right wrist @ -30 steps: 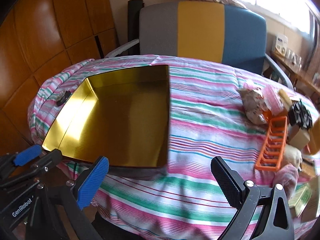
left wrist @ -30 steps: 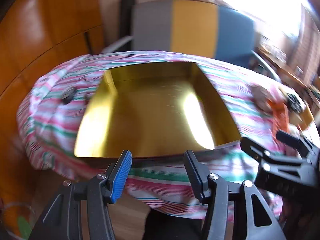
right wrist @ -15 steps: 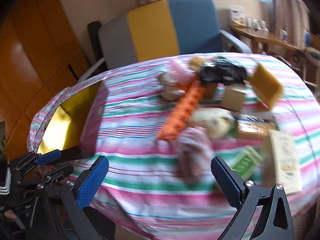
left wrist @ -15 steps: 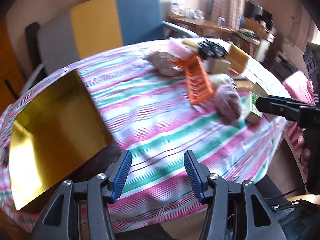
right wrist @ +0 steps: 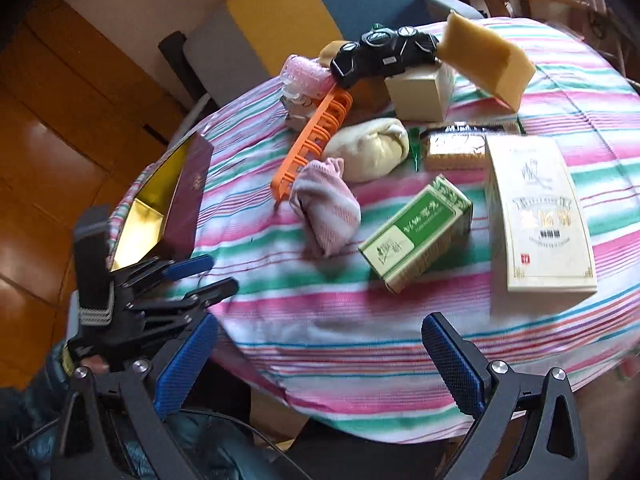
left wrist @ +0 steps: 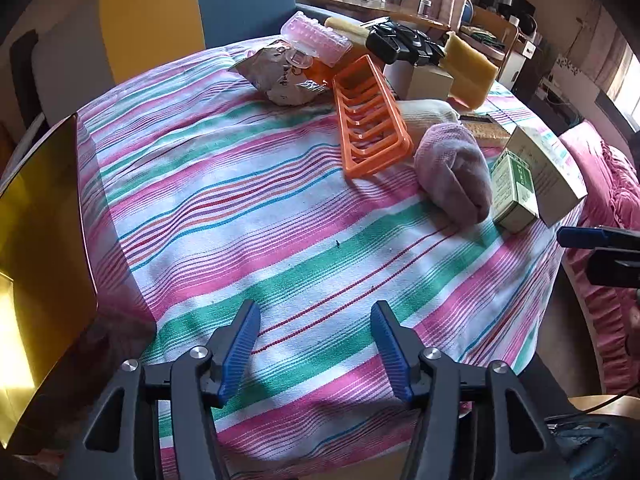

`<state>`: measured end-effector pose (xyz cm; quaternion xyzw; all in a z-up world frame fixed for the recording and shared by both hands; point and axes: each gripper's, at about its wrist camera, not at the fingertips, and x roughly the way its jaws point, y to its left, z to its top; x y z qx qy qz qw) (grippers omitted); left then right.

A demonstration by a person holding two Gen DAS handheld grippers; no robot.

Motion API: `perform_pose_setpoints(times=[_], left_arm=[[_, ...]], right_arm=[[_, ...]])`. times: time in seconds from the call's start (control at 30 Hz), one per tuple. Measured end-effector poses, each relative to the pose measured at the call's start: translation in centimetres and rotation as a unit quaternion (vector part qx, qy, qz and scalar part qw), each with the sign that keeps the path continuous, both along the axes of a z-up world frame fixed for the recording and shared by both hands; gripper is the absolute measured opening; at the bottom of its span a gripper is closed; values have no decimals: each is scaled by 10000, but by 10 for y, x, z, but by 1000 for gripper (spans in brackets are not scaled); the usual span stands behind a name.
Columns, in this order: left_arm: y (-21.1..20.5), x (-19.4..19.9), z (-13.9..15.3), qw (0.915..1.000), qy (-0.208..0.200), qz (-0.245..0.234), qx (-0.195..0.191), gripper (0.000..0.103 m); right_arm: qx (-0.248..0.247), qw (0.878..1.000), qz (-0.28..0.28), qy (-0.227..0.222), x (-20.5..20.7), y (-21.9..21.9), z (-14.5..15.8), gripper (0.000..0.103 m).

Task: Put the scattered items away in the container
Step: 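Swing both tools from the gold tray toward the scattered items, then approach the pink sock ball with the left tool while the right tool approaches the green tea box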

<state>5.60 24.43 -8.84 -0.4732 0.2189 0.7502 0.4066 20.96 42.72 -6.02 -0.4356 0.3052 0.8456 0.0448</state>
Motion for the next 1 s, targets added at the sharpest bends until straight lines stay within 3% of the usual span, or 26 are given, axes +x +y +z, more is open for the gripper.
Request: perform_pose_setpoints(times=[0.2, 0.37, 0.47, 0.6, 0.67, 0.73, 0.83, 1.0], left_arm=[[-7, 0, -2, 9998, -93, 36, 167, 70], [-4, 5, -5, 9996, -214, -97, 160, 93], [1, 13, -8, 9997, -98, -223, -47, 100], [7, 17, -4, 9996, 90, -172, -193, 97], [13, 15, 1, 9998, 56, -128, -115, 83], [20, 11, 8, 9997, -181, -130, 43, 78], [32, 5, 20, 9980, -547, -134, 285, 78], [59, 11, 29, 9962, -655, -379, 437, 78]], right_arm=[[53, 9977, -657, -160, 4, 39, -17, 103], [396, 9923, -1161, -177, -1, 75, -12, 103], [605, 9880, -1391, -278, -4, 88, -13, 103], [742, 9888, -1268, -250, -3, 82, -8, 103], [842, 9905, -1050, -273, -3, 72, -7, 103], [931, 9917, -809, -352, -2, 64, -10, 103], [1041, 9921, -502, -482, -2, 49, -17, 103], [1215, 9903, -360, -564, 3, 42, -27, 103]])
